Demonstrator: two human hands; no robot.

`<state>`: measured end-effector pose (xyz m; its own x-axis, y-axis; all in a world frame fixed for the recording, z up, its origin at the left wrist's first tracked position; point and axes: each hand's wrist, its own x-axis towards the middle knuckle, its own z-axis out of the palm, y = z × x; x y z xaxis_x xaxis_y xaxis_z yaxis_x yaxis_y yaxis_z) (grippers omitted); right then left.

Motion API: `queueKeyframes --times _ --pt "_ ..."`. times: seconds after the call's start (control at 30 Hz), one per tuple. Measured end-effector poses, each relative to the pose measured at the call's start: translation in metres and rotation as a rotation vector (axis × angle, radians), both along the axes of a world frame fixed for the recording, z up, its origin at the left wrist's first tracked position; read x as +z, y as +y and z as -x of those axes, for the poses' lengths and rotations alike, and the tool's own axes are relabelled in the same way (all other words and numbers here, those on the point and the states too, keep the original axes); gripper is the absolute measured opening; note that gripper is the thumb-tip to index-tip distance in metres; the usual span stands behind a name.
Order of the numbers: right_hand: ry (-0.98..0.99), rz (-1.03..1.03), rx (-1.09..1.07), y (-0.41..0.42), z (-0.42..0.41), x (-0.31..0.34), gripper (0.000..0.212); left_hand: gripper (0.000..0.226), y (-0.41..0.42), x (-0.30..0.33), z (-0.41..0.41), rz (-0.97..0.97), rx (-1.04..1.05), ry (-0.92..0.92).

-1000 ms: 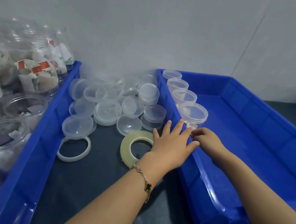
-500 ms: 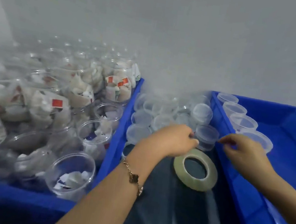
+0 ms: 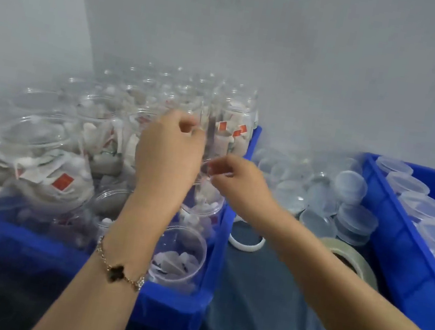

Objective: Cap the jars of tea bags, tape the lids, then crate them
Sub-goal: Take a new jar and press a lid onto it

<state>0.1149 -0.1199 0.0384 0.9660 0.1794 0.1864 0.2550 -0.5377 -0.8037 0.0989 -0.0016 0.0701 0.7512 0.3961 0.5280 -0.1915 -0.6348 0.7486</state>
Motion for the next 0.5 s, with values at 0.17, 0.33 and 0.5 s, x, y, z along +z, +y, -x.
queueKeyframes --times 0.17,0.33,0.5 --pt "0.148 -0.303 0.049 0.044 -0.016 0.012 0.056 0.063 0.019 -0.023 -0.006 0.128 0.29 0.077" --pt "0.286 -0.376 0.153 0.061 -0.028 0.013 0.075 0.091 0.028 -0.033 -0.018 0.328 0.088 0.324" --pt "0.267 -0.42 0.302 0.06 -0.023 0.015 0.067 0.09 0.028 -0.031 -0.019 0.321 0.023 0.354"
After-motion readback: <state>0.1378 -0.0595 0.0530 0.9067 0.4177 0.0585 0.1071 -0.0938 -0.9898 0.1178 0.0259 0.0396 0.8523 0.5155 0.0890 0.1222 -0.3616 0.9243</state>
